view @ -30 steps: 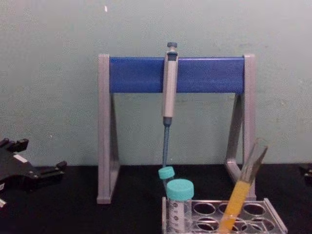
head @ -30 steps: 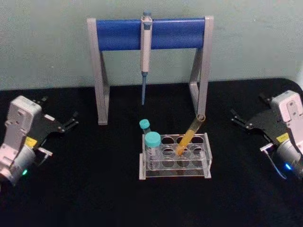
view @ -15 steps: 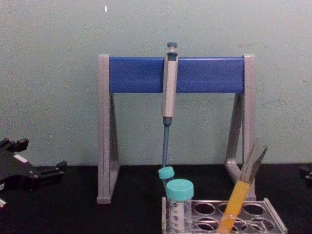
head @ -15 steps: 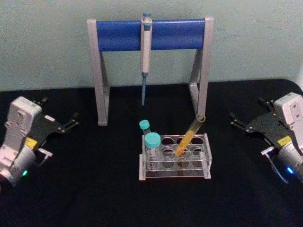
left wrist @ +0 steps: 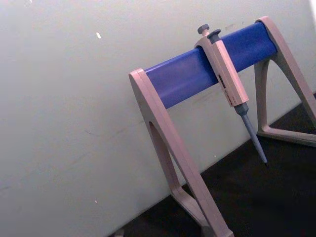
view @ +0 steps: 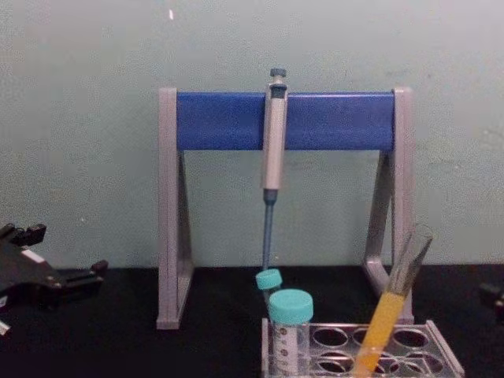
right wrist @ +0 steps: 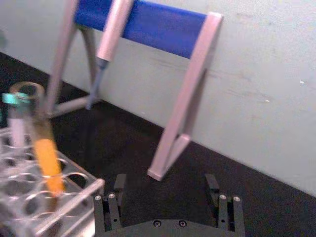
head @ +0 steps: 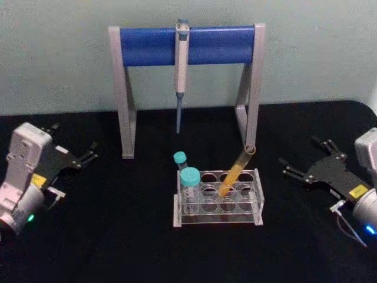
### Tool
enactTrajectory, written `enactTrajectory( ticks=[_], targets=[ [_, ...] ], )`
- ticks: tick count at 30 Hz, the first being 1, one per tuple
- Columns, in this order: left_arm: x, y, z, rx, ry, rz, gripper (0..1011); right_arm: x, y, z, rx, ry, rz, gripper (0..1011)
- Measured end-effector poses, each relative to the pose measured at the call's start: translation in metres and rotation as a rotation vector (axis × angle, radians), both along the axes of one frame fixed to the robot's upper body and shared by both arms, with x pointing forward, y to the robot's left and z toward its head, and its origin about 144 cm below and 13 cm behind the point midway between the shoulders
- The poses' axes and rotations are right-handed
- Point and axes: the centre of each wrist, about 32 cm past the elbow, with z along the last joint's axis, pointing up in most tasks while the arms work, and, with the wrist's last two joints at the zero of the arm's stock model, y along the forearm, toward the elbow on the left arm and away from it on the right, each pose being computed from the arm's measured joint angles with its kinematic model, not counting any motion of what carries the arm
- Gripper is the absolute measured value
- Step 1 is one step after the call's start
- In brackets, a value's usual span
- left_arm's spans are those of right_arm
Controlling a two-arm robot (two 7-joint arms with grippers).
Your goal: Pick up the test tube from the test tube rack, shake it, then place it back into the test tube rack.
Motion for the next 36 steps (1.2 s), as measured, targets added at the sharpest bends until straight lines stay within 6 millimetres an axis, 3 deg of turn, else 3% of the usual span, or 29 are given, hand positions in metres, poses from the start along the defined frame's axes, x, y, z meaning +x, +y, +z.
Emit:
enactTrajectory(
  ticks=[20,36],
  targets=[
    [0.0,0.0,0.0,0.0,0.0,0.0,1002,-0.022,-0.017,-0.003,0.119,0.072,0.224,1000],
    [0.0,0.0,0.0,0.0,0.0,0.0,1001,-0.009,0.009,-0.007,0.133,0.076,0.278,1000]
  ],
)
